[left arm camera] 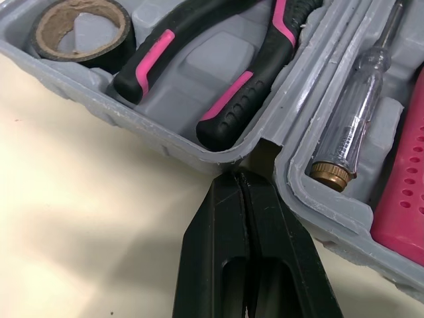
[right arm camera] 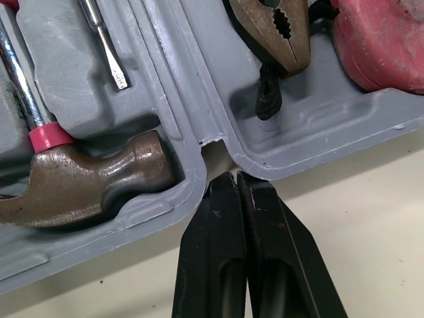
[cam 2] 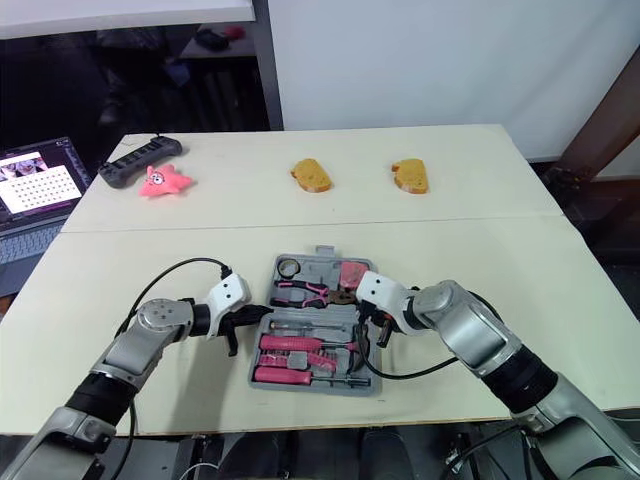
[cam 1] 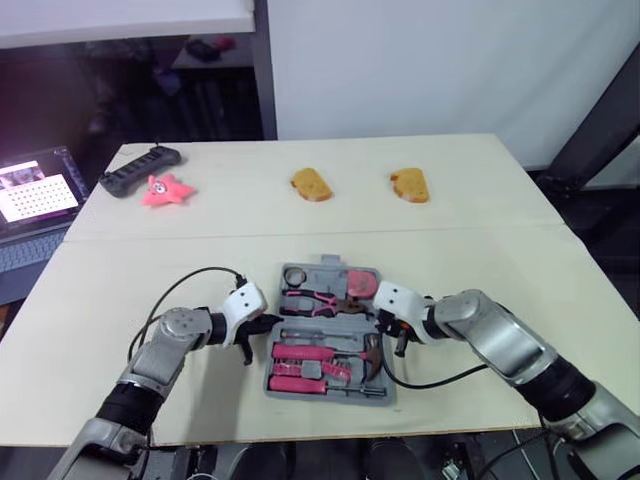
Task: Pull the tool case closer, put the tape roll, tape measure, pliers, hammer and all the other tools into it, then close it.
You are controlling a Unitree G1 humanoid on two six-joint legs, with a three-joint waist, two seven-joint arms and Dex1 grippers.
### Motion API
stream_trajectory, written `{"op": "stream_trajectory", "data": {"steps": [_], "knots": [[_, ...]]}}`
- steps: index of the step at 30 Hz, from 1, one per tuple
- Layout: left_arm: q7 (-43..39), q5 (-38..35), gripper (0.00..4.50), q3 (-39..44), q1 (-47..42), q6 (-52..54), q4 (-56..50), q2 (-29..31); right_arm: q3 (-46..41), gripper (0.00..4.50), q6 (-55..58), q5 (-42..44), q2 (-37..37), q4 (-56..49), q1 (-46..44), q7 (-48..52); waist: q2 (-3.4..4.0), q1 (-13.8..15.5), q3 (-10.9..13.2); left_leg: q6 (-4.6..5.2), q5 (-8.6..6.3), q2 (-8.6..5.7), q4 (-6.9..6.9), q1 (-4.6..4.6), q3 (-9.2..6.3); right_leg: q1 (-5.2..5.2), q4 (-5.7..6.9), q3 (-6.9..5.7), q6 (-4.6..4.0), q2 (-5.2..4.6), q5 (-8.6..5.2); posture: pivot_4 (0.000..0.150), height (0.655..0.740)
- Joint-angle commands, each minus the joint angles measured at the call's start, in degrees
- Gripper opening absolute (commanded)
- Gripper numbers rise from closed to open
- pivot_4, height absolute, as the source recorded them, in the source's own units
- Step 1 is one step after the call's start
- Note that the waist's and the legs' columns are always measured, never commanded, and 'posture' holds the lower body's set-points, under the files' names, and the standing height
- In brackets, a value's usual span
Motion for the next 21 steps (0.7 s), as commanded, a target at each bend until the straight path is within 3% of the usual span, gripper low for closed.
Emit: {"op": "stream_trajectory", "data": {"steps": [1,12,21], "knots": [[-3.06,-0.84,0.00,-2.41,4.91,2.64,-4.32,0.70,1.66,0.10,0.35,1.68,1.62,-5.96,1.25,2.62,0.02,-0.57,-0.01,0.00,0.00,0.00,-0.04,0.00,-0.01,-0.01,0.00,0.00,0.00,0.00,0.00,0.150,0.7400],[-1.13,-3.37,0.00,1.56,16.63,9.43,-16.03,4.79,1.02,0.10,4.11,1.26,1.48,-14.62,6.71,1.30,0.05,-0.88,-0.03,0.04,-0.03,0.07,-0.08,0.00,0.01,-0.06,-0.02,0.04,0.00,-0.01,-0.01,0.150,0.7400],[0.99,-2.99,0.00,2.09,18.08,11.30,-17.96,4.43,0.04,0.10,3.76,-0.71,4.45,-11.86,5.82,-2.45,0.04,-1.08,-0.05,0.03,-0.02,0.07,-0.08,0.04,0.02,-0.05,-0.01,0.03,-0.03,0.01,0.01,0.150,0.7400]]}}
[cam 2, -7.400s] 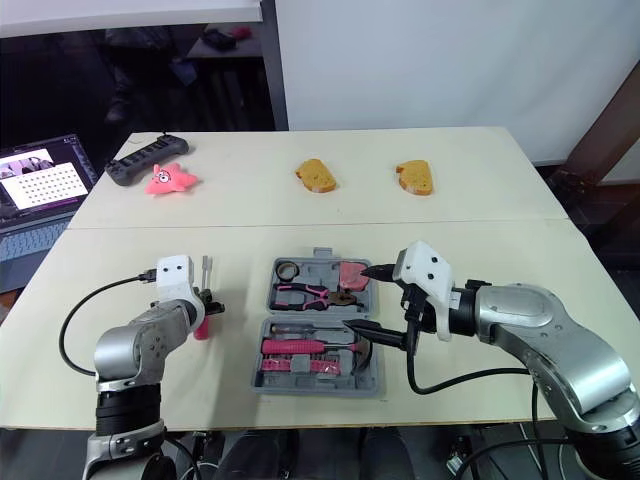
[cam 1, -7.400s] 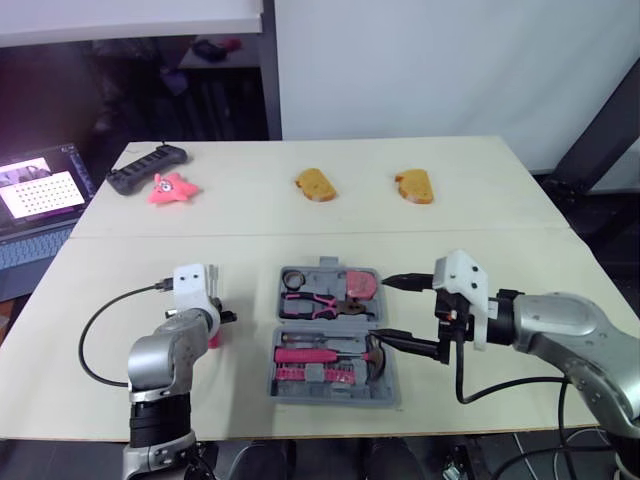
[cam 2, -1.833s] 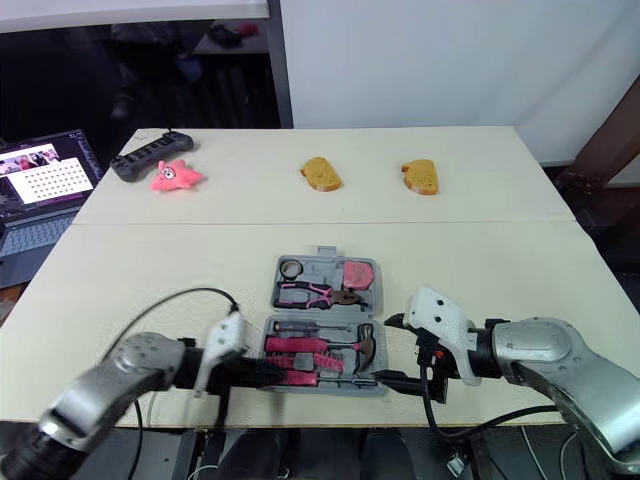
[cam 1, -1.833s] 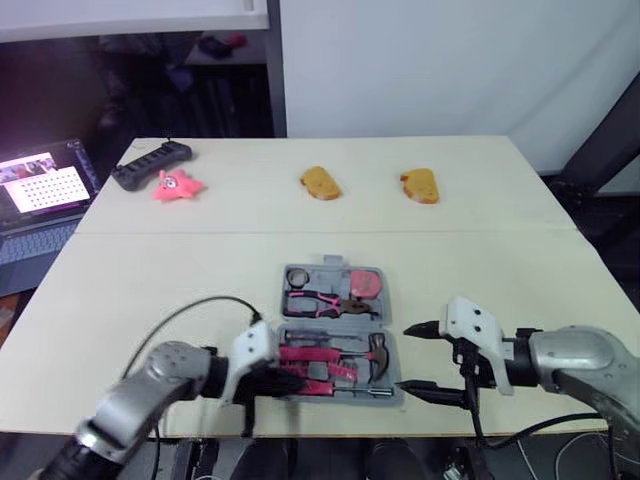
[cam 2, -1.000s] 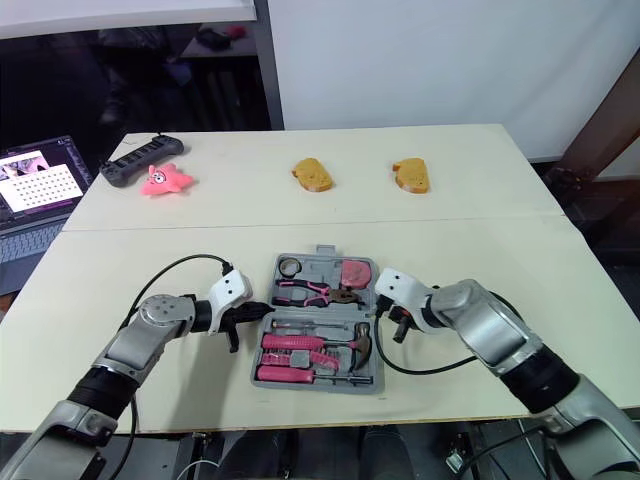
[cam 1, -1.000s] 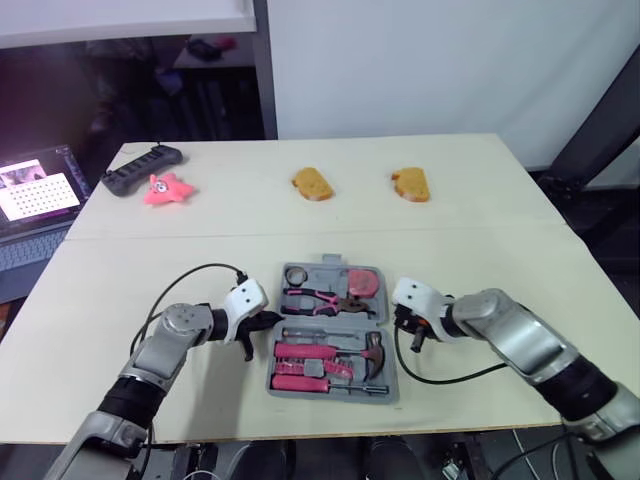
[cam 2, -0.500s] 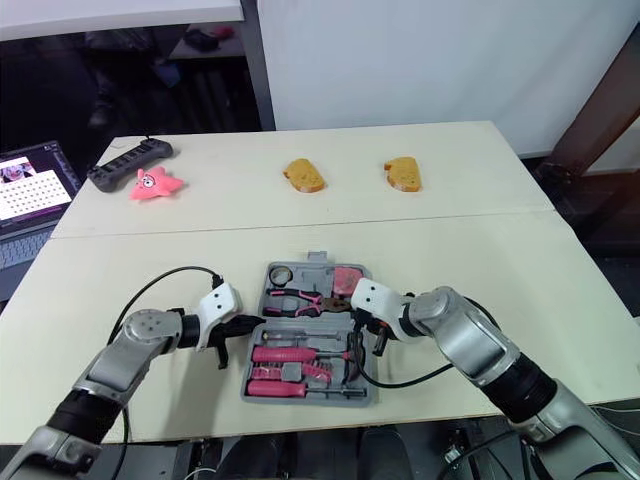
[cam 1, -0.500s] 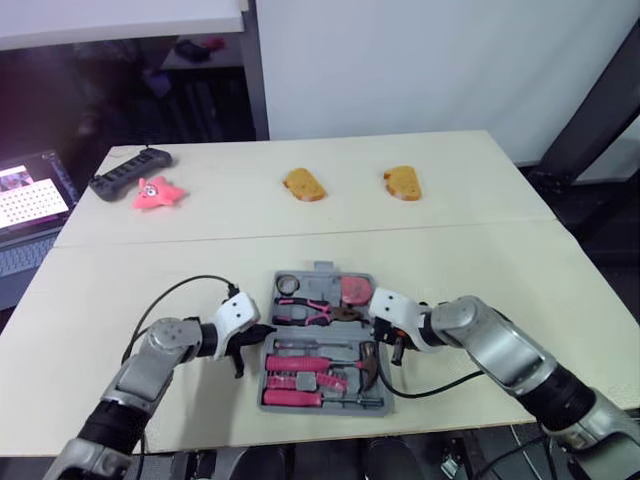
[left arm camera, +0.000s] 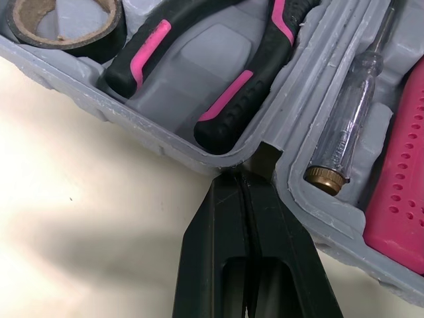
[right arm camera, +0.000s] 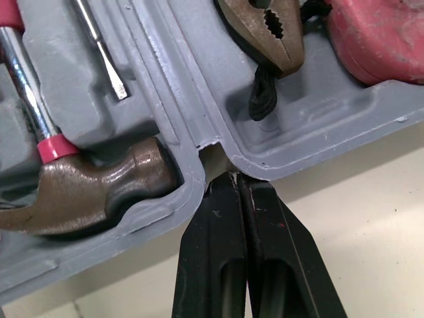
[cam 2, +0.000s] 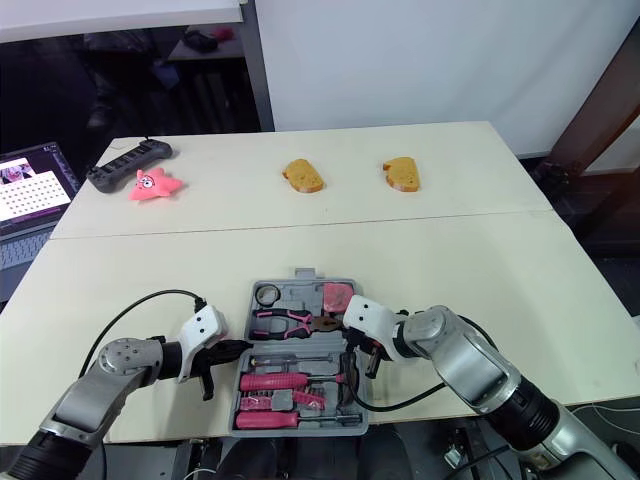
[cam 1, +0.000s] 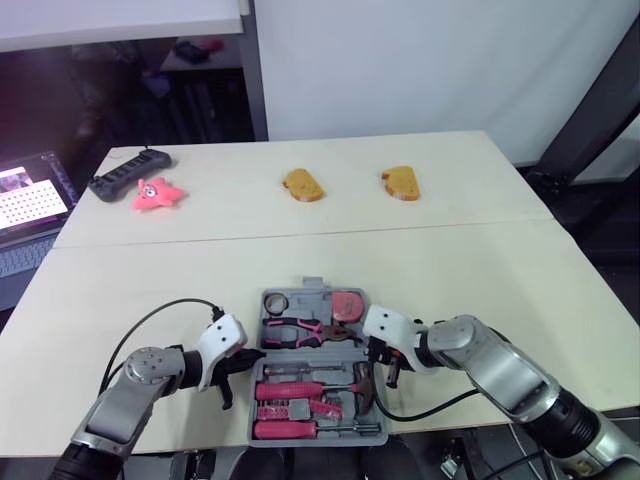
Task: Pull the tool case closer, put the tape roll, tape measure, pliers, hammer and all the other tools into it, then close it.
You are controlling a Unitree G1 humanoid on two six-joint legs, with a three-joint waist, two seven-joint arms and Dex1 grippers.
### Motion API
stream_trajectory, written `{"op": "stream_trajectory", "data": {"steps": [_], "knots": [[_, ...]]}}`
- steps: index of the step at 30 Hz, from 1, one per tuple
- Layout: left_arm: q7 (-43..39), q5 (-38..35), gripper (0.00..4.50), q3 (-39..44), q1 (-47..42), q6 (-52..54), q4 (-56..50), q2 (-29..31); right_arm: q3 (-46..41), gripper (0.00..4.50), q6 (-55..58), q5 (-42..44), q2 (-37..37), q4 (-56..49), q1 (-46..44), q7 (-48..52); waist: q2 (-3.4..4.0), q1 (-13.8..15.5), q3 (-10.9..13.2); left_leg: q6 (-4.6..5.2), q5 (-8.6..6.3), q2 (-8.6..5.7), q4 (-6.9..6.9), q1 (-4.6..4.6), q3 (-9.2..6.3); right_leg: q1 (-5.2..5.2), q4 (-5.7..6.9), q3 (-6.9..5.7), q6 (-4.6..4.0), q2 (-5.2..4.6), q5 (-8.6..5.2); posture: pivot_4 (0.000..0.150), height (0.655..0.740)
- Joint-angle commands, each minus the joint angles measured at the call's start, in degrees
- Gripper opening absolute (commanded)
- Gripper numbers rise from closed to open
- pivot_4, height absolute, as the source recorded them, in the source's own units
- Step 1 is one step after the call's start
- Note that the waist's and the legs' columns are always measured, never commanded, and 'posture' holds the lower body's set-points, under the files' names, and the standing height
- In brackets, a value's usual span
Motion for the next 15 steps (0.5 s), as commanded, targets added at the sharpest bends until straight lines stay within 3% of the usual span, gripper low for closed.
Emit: {"op": "stream_trajectory", "data": {"steps": [1,15], "knots": [[0.05,0.71,0.00,-3.01,1.30,1.53,0.02,-0.38,-0.03,0.10,-2.73,-0.21,2.57,0.03,-1.67,-1.05,0.00,-0.05,-0.01,0.00,0.00,0.00,0.00,0.02,0.00,0.02,0.00,0.00,-0.01,0.00,0.01,0.150,0.7400],[0.46,0.98,0.00,-2.98,0.53,0.13,2.31,-0.85,-0.28,0.10,-3.36,-0.61,3.47,1.18,-2.40,-1.06,0.02,0.09,-0.05,-0.02,0.01,0.00,0.00,0.05,0.01,0.06,0.00,0.00,-0.05,0.00,0.03,0.150,0.7400]]}}
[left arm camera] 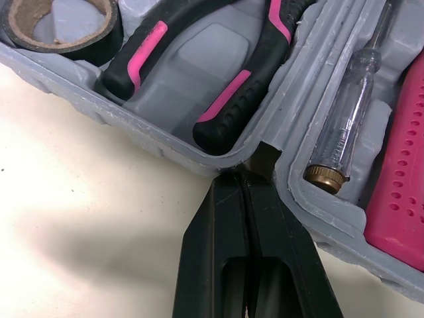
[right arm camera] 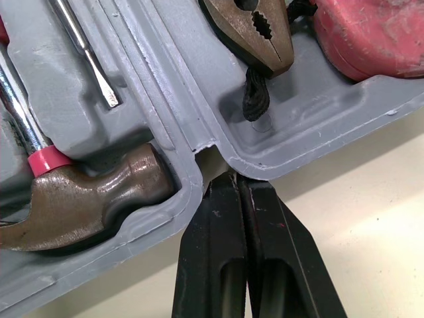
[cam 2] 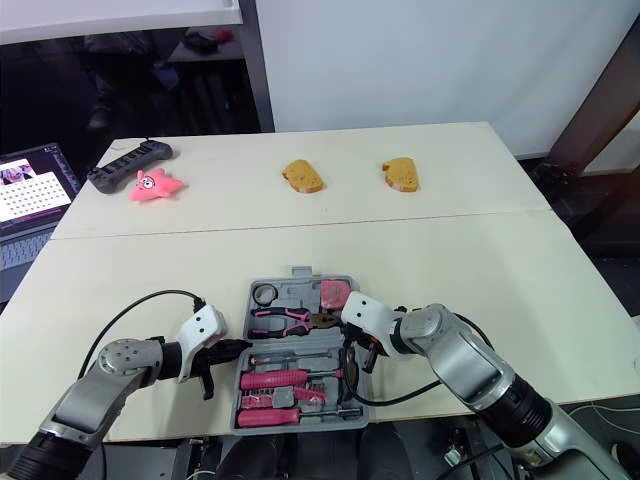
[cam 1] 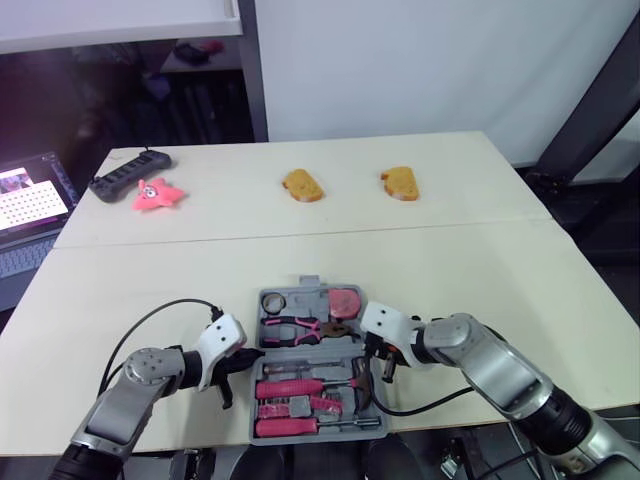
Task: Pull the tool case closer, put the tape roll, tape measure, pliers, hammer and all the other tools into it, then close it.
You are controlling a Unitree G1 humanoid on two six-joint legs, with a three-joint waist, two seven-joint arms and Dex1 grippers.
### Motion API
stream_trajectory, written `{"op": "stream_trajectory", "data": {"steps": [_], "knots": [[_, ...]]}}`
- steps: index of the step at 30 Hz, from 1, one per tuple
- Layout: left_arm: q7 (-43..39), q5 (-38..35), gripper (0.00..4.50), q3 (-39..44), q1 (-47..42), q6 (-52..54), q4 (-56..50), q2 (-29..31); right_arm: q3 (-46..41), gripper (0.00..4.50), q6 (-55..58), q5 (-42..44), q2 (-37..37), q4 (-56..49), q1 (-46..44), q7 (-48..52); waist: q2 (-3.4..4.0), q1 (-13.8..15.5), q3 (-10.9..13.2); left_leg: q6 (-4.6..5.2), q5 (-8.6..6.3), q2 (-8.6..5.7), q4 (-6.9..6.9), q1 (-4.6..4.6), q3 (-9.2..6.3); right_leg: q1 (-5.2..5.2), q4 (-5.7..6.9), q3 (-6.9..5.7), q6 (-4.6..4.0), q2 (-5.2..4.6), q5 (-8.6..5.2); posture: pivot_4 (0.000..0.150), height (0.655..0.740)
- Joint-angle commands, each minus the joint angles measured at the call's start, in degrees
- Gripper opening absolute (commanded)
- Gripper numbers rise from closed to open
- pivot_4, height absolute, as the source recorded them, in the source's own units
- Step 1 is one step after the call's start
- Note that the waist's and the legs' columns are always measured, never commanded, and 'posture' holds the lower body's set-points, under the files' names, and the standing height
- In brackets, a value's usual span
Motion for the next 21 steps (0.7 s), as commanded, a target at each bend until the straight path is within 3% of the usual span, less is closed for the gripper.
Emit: {"op": "stream_trajectory", "data": {"steps": [1,14,21], "knots": [[-0.29,1.05,0.00,-3.03,1.01,0.37,1.85,-0.51,-0.14,0.10,-2.18,0.42,2.15,-0.97,-1.43,-0.18,0.00,0.05,0.00,0.00,0.00,0.00,0.00,0.00,0.00,0.00,0.00,0.00,0.00,0.00,0.00,0.150,0.7400],[-0.56,1.45,0.00,-1.89,0.48,0.21,1.87,1.07,-1.93,0.10,-0.67,0.36,-1.19,-1.89,0.37,0.43,0.01,0.30,-0.01,0.00,0.00,0.00,0.00,-0.02,-0.01,0.00,0.00,0.00,0.00,-0.01,0.00,0.150,0.7400],[-0.92,-0.96,0.00,5.97,2.09,1.13,-3.66,8.42,-12.90,0.10,-3.28,3.75,-8.70,-6.25,3.04,3.15,-0.02,0.06,0.06,0.00,0.00,0.00,-0.02,-0.14,0.01,-0.15,-0.03,0.00,0.00,-0.01,0.00,0.150,0.7400]]}}
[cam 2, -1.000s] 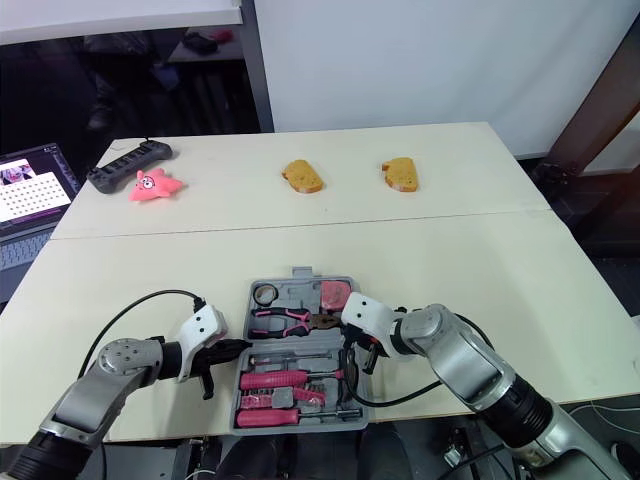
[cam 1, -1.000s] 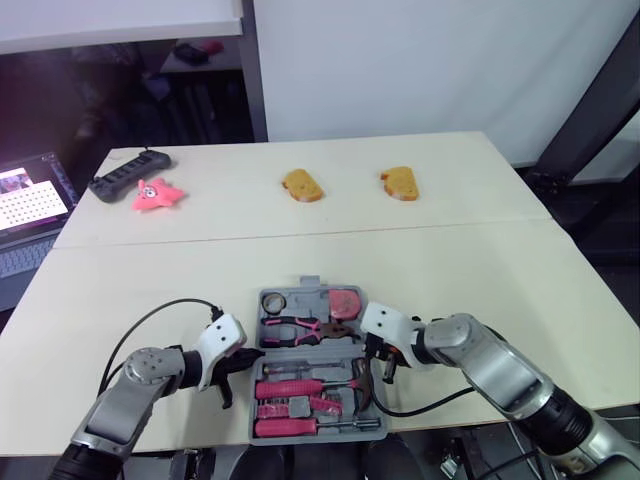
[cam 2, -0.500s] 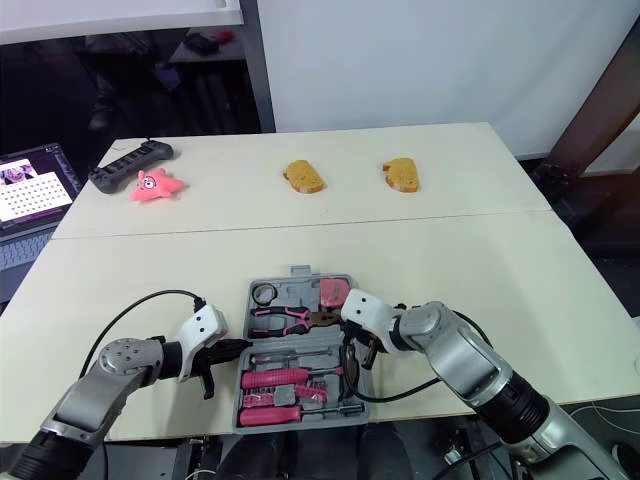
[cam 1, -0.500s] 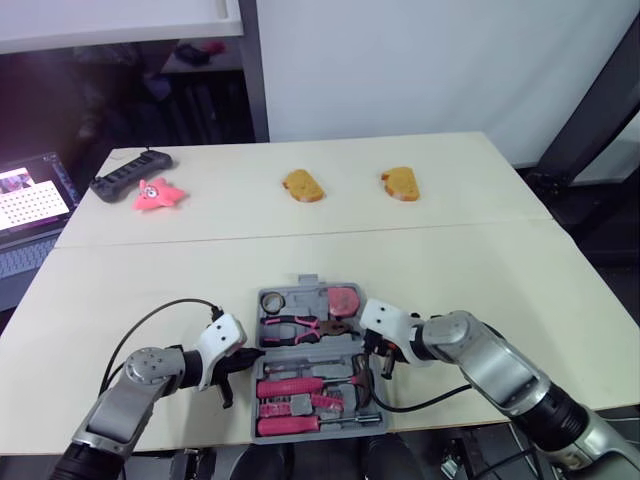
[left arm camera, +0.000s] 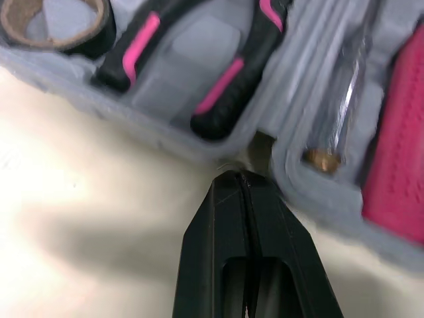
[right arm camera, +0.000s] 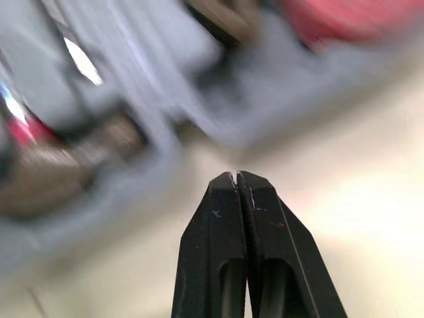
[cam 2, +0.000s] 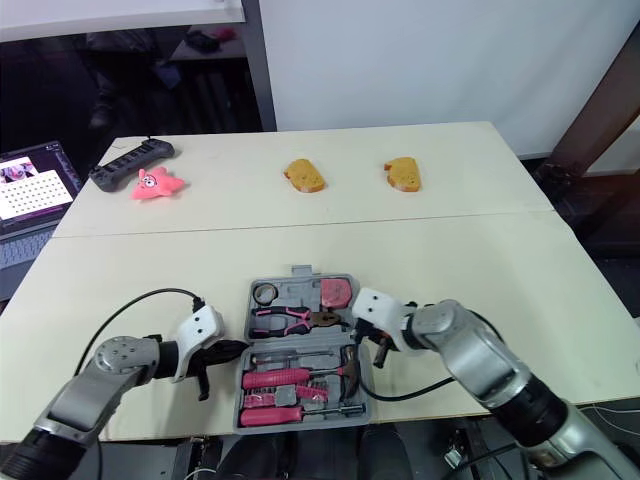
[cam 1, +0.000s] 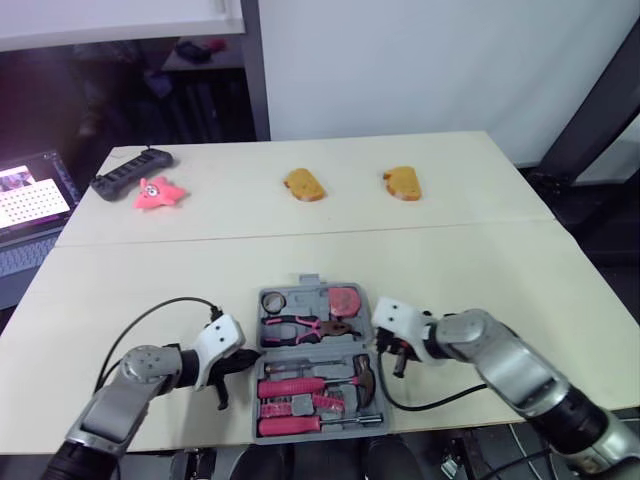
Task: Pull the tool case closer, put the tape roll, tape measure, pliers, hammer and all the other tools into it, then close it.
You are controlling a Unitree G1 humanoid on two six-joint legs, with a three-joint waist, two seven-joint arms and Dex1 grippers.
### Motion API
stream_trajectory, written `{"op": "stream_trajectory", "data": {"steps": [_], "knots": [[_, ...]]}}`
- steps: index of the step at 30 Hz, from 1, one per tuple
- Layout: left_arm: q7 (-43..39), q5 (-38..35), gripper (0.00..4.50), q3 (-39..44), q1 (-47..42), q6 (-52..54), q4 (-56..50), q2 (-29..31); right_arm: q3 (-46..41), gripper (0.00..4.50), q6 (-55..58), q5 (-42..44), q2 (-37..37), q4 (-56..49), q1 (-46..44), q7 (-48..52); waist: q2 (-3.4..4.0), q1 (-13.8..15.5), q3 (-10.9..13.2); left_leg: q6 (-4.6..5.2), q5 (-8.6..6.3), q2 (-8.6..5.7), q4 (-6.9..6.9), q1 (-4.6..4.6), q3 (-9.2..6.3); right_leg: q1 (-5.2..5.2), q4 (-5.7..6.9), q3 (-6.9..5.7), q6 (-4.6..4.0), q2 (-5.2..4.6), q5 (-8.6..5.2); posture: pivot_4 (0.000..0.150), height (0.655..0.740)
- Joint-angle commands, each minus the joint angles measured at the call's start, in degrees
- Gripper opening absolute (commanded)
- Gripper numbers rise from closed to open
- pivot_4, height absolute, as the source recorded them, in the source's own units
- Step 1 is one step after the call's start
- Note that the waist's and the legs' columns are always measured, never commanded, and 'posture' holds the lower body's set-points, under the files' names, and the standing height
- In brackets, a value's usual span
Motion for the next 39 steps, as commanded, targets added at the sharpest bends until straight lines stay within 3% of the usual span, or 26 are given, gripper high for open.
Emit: {"op": "stream_trajectory", "data": {"steps": [1,4,7,11,18,25,28,35,39], "knots": [[-0.72,-2.03,0.00,6.35,1.86,0.74,-2.84,3.98,-8.30,0.10,-1.32,3.87,-2.57,-5.69,1.73,2.13,0.00,0.09,0.04,0.00,0.00,0.02,-0.03,-0.06,-0.01,-0.07,0.02,-0.01,-0.01,0.02,0.00,0.150,0.7400],[-5.38,-7.40,0.00,11.78,6.29,-4.76,-6.29,5.32,-15.04,0.10,0.32,8.00,-2.71,-8.05,3.80,2.92,0.01,0.26,0.09,0.00,0.00,0.12,-0.06,-0.12,-0.03,-0.11,0.01,-0.03,-0.01,0.03,-0.01,0.150,0.7400],[-14.33,-16.31,0.00,14.58,11.20,-16.12,-8.33,1.08,-18.94,0.10,3.31,11.88,-0.28,-8.28,4.45,2.14,0.02,0.36,0.08,0.00,-0.01,0.11,-0.06,-0.11,0.07,-0.02,-0.18,0.04,-0.05,-0.12,-0.03,0.150,0.7400],[-20.10,-17.82,0.00,11.07,13.51,-18.85,-6.69,-0.12,-19.74,0.10,6.24,15.41,2.27,-9.56,4.83,1.10,-0.01,0.60,0.10,0.01,-0.01,0.06,-0.01,-0.12,0.09,0.01,-0.20,0.04,-0.24,-0.22,-0.12,0.150,0.7400],[-20.89,-11.07,0.00,1.50,8.36,-26.11,3.02,-5.92,-19.33,0.10,10.55,19.36,6.25,-10.18,3.24,-2.47,0.05,1.17,0.14,0.02,-0.01,0.02,0.04,-0.09,0.08,0.06,-0.17,0.02,-0.23,-0.14,-0.12,0.150,0.7400],[-19.64,-5.92,0.00,-2.94,7.17,-32.27,11.48,-8.45,-19.34,0.10,12.56,19.63,6.86,-8.06,1.02,-6.27,0.06,1.20,0.14,0.02,-0.01,0.05,0.03,-0.09,0.06,0.02,-0.14,0.02,-0.14,-0.09,-0.07,0.150,0.7400],[-17.62,-2.60,0.00,-4.92,6.11,-33.65,14.96,-9.03,-19.94,0.89,13.61,19.71,7.92,-6.06,-0.13,-8.49,0.10,1.40,0.11,0.02,-0.01,0.05,0.03,-0.05,0.05,0.07,-0.15,0.02,-0.16,-0.09,-0.08,0.150,0.7400],[-15.89,0.14,0.00,-7.31,4.38,-36.00,19.11,-8.50,-20.29,4.34,19.40,20.79,11.61,4.47,-5.98,-11.51,0.20,1.52,0.04,0.02,-0.01,0.04,0.03,0.00,0.04,0.11,-0.14,0.02,-0.16,-0.09,-0.07,0.150,0.7400],[-16.09,0.54,0.00,-7.78,3.67,-37.19,19.41,-7.48,-20.57,4.43,21.42,20.90,16.10,16.29,-11.19,-12.38,0.36,1.03,-0.05,0.02,-0.01,0.03,0.01,0.02,0.05,0.09,-0.12,0.02,-0.13,-0.06,-0.05,0.150,0.7400]]}}
